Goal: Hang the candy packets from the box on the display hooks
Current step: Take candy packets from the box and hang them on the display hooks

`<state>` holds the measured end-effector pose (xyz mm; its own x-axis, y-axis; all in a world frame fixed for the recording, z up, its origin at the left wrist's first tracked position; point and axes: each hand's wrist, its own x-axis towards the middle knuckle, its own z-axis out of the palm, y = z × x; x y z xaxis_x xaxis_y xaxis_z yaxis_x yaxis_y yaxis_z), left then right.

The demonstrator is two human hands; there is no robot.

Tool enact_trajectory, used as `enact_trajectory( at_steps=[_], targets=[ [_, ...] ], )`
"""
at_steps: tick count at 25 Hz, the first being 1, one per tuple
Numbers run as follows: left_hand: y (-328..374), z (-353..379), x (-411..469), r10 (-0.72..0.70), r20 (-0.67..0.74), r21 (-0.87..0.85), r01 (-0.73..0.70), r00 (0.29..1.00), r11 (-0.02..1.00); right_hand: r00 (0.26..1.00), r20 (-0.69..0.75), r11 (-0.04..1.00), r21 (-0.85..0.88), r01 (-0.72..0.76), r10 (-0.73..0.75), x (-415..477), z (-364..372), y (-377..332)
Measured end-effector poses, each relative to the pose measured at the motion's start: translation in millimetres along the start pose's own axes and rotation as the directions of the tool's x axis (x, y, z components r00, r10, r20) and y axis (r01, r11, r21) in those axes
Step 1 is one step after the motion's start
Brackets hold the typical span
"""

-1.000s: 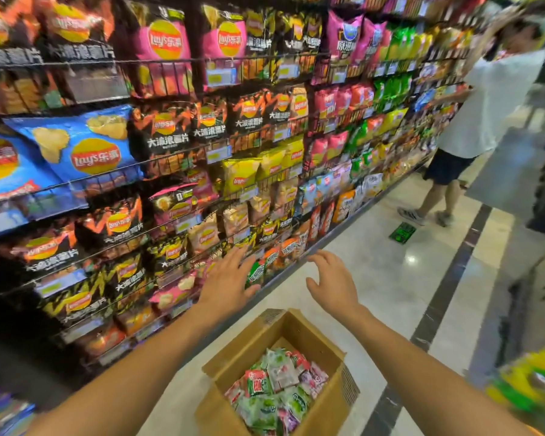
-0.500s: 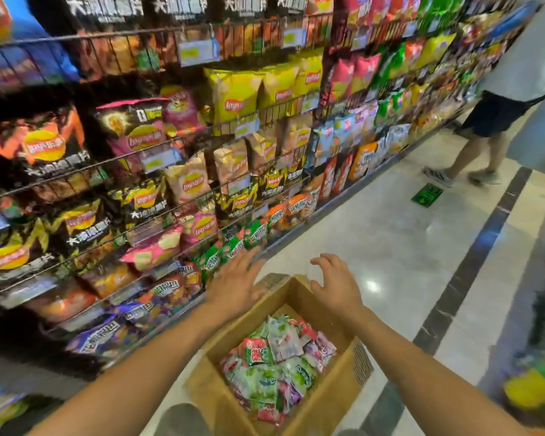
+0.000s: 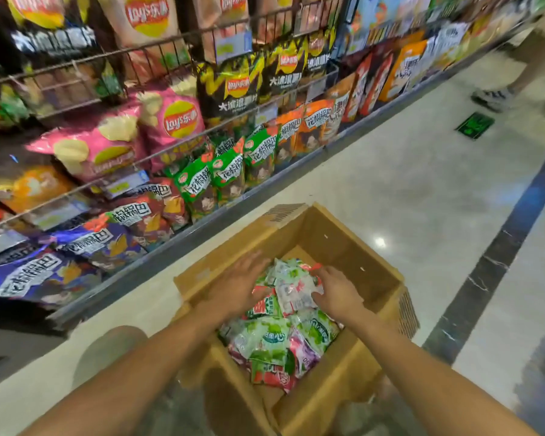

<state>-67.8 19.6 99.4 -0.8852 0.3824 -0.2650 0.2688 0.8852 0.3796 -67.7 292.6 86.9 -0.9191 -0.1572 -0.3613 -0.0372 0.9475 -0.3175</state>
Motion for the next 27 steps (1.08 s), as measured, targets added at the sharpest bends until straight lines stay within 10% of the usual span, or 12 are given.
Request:
enact_trajectory(
  at_steps=[10, 18, 23, 27],
  targets=[
    [-33.1, 68.8, 33.2, -0.006, 0.094, -0.139, 0.019, 0.996, 0.990, 0.902, 0.305, 0.918, 0.158, -0.365, 0.306, 98.4, 157.6, 81.0],
    [-43.7, 76.2, 41.6, -0.001, 0.115, -0.197, 0.024, 0.993, 0.980, 0.895, 0.163, 0.829, 0.338, -0.445, 0.414, 120.5, 160.3, 75.7],
    [-41.9, 76.6, 57.5, -0.041, 0.160, -0.280, 0.085, 0.986, 0.956, 0.939, 0.246, 0.801, 0.498, -0.333, 0.238, 110.9, 121.3, 52.2],
    [-29.0, 72.6, 64.2, -0.024, 0.227, -0.420, 0.120, 0.974, 0.900, 0.956, 0.257, 0.557, 0.777, -0.293, 0.145, 95.6, 83.2, 22.2]
  ],
)
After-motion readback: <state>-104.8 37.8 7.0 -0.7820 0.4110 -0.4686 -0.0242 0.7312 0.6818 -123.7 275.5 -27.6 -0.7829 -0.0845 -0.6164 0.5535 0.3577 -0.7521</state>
